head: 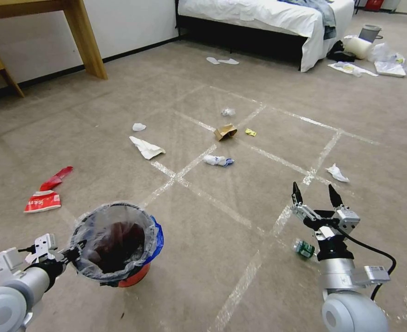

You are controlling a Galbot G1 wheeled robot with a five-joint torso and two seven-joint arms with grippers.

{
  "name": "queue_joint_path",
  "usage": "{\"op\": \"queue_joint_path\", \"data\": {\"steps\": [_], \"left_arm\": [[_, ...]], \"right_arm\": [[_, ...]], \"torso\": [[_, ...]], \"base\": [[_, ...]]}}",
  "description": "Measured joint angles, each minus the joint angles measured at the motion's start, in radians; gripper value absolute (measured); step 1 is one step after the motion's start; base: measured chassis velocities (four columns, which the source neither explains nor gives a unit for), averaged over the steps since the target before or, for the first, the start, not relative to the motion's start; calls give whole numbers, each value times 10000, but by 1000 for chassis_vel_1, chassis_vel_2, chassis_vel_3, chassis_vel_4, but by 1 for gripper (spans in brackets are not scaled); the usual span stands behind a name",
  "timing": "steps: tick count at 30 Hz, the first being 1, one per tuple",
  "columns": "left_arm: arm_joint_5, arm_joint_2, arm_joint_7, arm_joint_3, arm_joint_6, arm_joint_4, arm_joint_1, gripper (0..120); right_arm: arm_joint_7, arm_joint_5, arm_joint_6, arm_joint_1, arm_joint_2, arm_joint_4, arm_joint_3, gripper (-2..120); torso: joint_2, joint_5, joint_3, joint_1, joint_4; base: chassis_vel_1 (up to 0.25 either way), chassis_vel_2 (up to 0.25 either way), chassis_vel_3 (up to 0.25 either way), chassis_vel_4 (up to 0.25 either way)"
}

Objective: Pick up the trash bin and place the garbage on the floor into it.

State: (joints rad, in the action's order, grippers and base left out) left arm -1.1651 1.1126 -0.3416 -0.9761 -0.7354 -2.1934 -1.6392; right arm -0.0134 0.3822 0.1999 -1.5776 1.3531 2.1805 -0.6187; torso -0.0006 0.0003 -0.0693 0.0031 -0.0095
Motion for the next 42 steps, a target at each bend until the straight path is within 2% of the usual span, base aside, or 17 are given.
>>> {"op": "queue_joint_path", "data": {"steps": [8,28,42], "left_arm": [[21,31,0,0,0,-30,8,1],[133,135,40,13,52,-227,-76,1],[314,300,104,103,68,-118,34,1]], "right_arm": [[31,-56,70,60,6,-69,49,100],[-40,-212,214,-84,-117,10,-270,100],[-24,-158,423,15,-265,-295,-573,100]], "torso": [[0,-2,-2,2,-2],[0,-1,1,-1,-1],[0,-1,0,-1,-1]], "base": [[-74,88,93,-83],[0,0,0,0],[0,0,0,0]]}}
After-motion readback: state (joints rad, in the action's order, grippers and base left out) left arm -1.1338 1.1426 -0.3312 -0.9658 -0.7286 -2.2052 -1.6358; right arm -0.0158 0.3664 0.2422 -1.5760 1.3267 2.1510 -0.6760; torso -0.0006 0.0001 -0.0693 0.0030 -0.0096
